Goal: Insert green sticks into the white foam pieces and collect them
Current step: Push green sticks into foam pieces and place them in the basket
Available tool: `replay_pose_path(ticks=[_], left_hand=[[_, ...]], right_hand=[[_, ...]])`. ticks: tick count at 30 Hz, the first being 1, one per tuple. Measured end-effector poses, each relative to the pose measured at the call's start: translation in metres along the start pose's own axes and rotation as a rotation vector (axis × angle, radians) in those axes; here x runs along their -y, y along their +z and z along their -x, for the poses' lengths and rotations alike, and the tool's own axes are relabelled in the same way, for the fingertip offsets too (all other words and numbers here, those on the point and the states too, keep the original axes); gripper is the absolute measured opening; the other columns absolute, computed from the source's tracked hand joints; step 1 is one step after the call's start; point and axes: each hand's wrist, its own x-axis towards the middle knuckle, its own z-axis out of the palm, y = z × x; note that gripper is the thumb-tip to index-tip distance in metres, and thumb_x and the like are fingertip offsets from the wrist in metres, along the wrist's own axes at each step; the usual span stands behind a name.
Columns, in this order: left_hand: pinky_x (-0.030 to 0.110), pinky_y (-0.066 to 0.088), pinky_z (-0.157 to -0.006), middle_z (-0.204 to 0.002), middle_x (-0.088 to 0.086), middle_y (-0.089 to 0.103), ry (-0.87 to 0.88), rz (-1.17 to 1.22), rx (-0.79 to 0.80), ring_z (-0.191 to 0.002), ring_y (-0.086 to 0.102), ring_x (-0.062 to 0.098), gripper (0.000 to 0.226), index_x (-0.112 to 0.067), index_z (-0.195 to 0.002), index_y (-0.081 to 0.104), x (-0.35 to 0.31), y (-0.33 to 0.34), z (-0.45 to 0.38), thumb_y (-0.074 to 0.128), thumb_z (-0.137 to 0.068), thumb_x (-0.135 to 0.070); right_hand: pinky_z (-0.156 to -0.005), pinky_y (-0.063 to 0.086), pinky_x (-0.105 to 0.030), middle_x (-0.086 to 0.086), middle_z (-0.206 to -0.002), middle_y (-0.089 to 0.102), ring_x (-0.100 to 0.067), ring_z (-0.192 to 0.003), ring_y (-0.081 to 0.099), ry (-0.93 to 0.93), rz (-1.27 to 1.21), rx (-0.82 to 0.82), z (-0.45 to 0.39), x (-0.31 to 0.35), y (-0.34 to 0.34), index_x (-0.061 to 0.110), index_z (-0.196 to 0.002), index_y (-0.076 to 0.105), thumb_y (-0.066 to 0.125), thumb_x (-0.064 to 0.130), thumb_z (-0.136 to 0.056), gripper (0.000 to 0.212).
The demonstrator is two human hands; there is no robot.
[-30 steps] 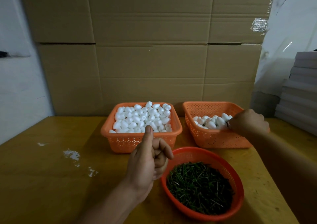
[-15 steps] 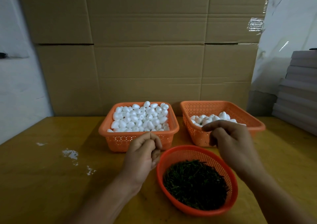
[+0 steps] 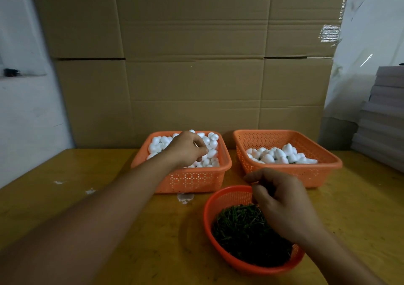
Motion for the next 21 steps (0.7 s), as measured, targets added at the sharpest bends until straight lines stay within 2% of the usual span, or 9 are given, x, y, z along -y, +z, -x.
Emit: replay_pose_path(ticks=[3, 6, 9, 11, 13, 15, 17, 19, 21], left_hand=[[0.026, 0.051, -0.067, -0.086, -0.002, 0.072, -0.087, -0.114, 0.161, -0.078, 0.068, 0.01, 0.01, -0.018, -0.092, 0.076, 0.003, 0.0, -0.022, 0.07, -0.091, -0.026], [0.026, 0.057, -0.073, -0.093, 0.0, 0.073, -0.116, -0.273, 0.309, -0.087, 0.071, 0.012, 0.018, -0.02, -0.106, 0.073, 0.0, 0.002, -0.037, 0.071, -0.09, -0.029], [0.022, 0.055, -0.071, -0.101, -0.005, 0.064, -0.103, -0.373, 0.389, -0.092, 0.069, 0.01, 0.025, -0.036, -0.115, 0.069, -0.002, 0.007, -0.044, 0.07, -0.091, -0.029], [0.03, 0.052, -0.09, -0.108, -0.009, 0.053, -0.07, -0.44, 0.419, -0.106, 0.059, 0.012, 0.028, -0.049, -0.114, 0.066, 0.001, 0.014, -0.047, 0.066, -0.091, -0.033], [0.041, 0.037, -0.109, -0.11, -0.012, 0.054, -0.026, -0.55, 0.424, -0.121, 0.046, 0.016, 0.023, -0.056, -0.108, 0.064, 0.006, 0.021, -0.051, 0.063, -0.09, -0.041], [0.043, 0.028, -0.113, -0.108, -0.016, 0.059, -0.003, -0.589, 0.427, -0.125, 0.042, 0.016, 0.016, -0.056, -0.102, 0.063, 0.009, 0.025, -0.054, 0.064, -0.091, -0.045], [0.037, 0.036, -0.107, -0.106, -0.017, 0.061, -0.008, -0.534, 0.45, -0.119, 0.048, 0.013, 0.015, -0.053, -0.1, 0.065, 0.01, 0.025, -0.056, 0.067, -0.09, -0.041], [0.025, 0.044, -0.088, -0.103, -0.016, 0.066, -0.017, -0.466, 0.452, -0.103, 0.055, 0.005, 0.01, -0.045, -0.097, 0.07, 0.01, 0.025, -0.057, 0.07, -0.09, -0.038], [0.019, 0.037, -0.068, -0.092, -0.018, 0.065, -0.025, -0.465, 0.406, -0.088, 0.054, 0.0, 0.007, -0.038, -0.094, 0.074, 0.008, 0.028, -0.057, 0.069, -0.09, -0.041]], right_hand=[[-0.047, 0.047, -0.032, -0.005, -0.064, 0.07, -0.014, -0.049, 0.06, -0.01, -0.016, -0.022, 0.0, 0.0, 0.0, 0.022, -0.102, 0.074, 0.06, 0.004, -0.093, 0.025], [-0.045, 0.04, -0.02, -0.006, -0.063, 0.068, -0.007, -0.045, 0.055, -0.048, -0.022, -0.032, 0.001, 0.001, 0.001, 0.022, -0.103, 0.074, 0.059, 0.004, -0.093, 0.025], [-0.045, 0.037, -0.018, -0.005, -0.062, 0.067, -0.008, -0.043, 0.053, -0.088, -0.03, -0.043, 0.002, 0.003, 0.0, 0.022, -0.103, 0.074, 0.059, 0.008, -0.093, 0.023], [-0.044, 0.037, -0.018, -0.006, -0.062, 0.067, -0.01, -0.042, 0.053, -0.104, -0.035, -0.048, 0.003, 0.004, -0.001, 0.023, -0.103, 0.073, 0.059, 0.01, -0.093, 0.022], [-0.043, 0.037, -0.019, -0.005, -0.061, 0.066, -0.012, -0.043, 0.054, -0.12, -0.028, -0.057, 0.003, 0.004, 0.0, 0.024, -0.103, 0.073, 0.059, 0.011, -0.092, 0.022], [-0.043, 0.037, -0.02, -0.005, -0.059, 0.065, -0.013, -0.042, 0.053, -0.131, -0.026, -0.057, 0.003, 0.004, 0.0, 0.024, -0.102, 0.073, 0.059, 0.011, -0.092, 0.022], [-0.042, 0.036, -0.021, -0.006, -0.058, 0.064, -0.012, -0.041, 0.051, -0.133, -0.036, -0.052, 0.003, 0.003, 0.0, 0.025, -0.102, 0.072, 0.06, 0.009, -0.092, 0.022], [-0.042, 0.035, -0.019, -0.005, -0.058, 0.064, -0.01, -0.04, 0.05, -0.132, -0.036, -0.05, 0.004, 0.002, 0.001, 0.025, -0.101, 0.073, 0.06, 0.008, -0.092, 0.023], [-0.042, 0.033, -0.016, -0.004, -0.056, 0.063, -0.008, -0.039, 0.048, -0.134, -0.034, -0.044, 0.005, 0.002, 0.002, 0.025, -0.101, 0.073, 0.061, 0.008, -0.092, 0.023]])
